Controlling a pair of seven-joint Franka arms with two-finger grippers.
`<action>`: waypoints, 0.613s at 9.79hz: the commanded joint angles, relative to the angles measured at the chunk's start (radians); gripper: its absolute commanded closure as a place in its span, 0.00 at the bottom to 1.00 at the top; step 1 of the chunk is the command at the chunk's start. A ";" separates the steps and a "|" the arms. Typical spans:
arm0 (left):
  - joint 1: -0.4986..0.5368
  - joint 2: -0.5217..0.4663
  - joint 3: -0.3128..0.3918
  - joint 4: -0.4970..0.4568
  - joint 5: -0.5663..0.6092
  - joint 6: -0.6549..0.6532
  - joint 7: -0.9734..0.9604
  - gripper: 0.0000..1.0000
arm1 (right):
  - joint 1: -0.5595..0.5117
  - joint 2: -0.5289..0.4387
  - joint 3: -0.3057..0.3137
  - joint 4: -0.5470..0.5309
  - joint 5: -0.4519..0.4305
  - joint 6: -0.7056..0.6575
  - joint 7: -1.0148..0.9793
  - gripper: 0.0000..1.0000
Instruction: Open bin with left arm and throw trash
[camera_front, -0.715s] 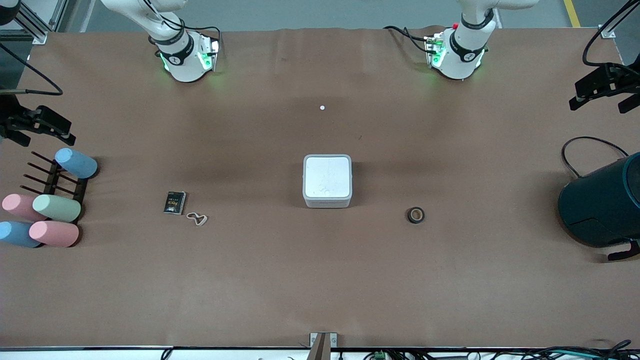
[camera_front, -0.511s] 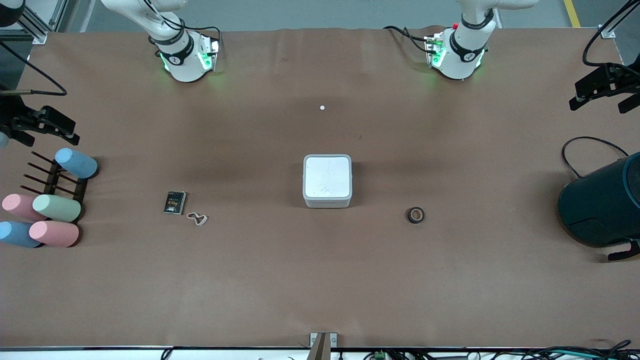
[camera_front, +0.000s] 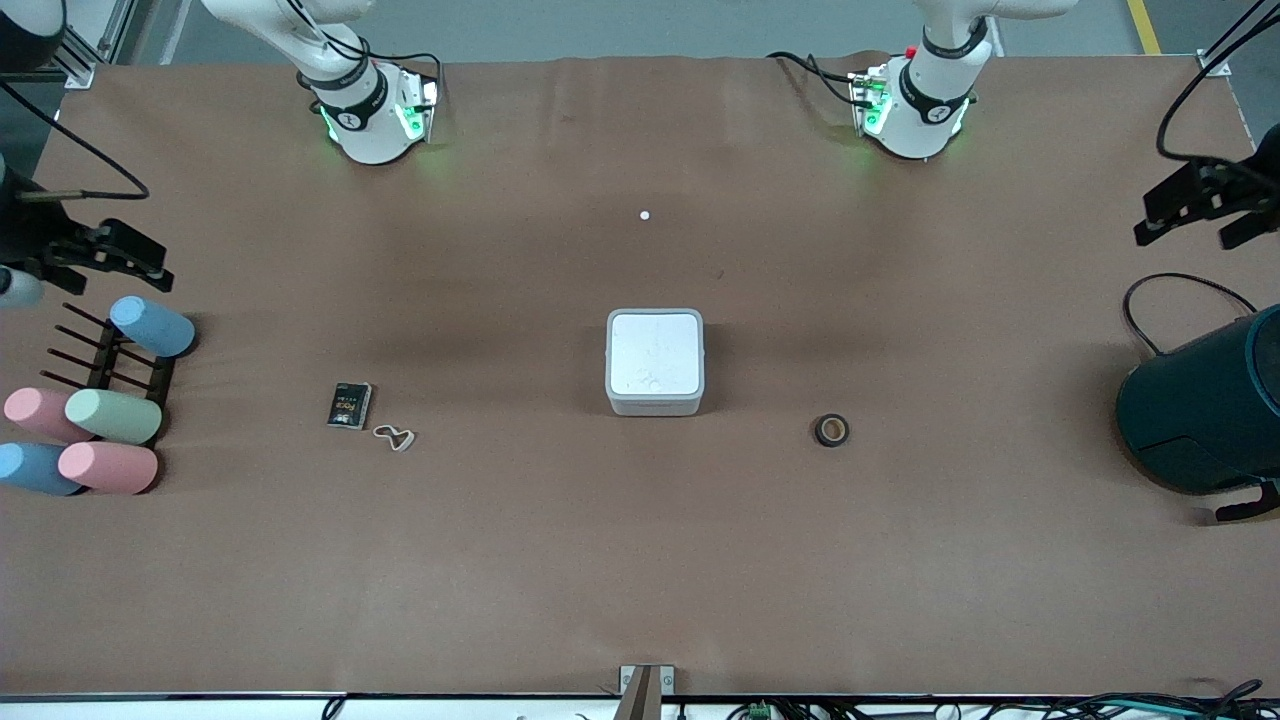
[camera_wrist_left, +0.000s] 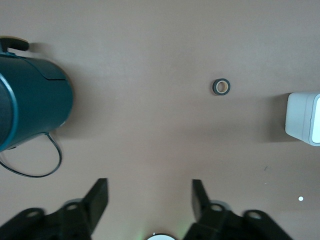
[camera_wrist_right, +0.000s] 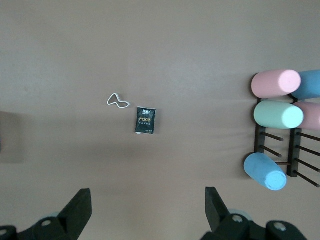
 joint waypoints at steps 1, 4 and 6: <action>-0.065 0.072 -0.073 0.008 0.010 0.041 -0.105 1.00 | 0.009 0.033 0.003 -0.080 -0.005 0.056 -0.187 0.00; -0.199 0.184 -0.131 -0.005 -0.024 0.152 -0.225 1.00 | 0.087 0.085 0.005 -0.178 -0.005 0.228 -0.257 0.00; -0.316 0.256 -0.138 -0.002 -0.030 0.230 -0.320 1.00 | 0.127 0.119 0.006 -0.317 -0.002 0.506 -0.399 0.00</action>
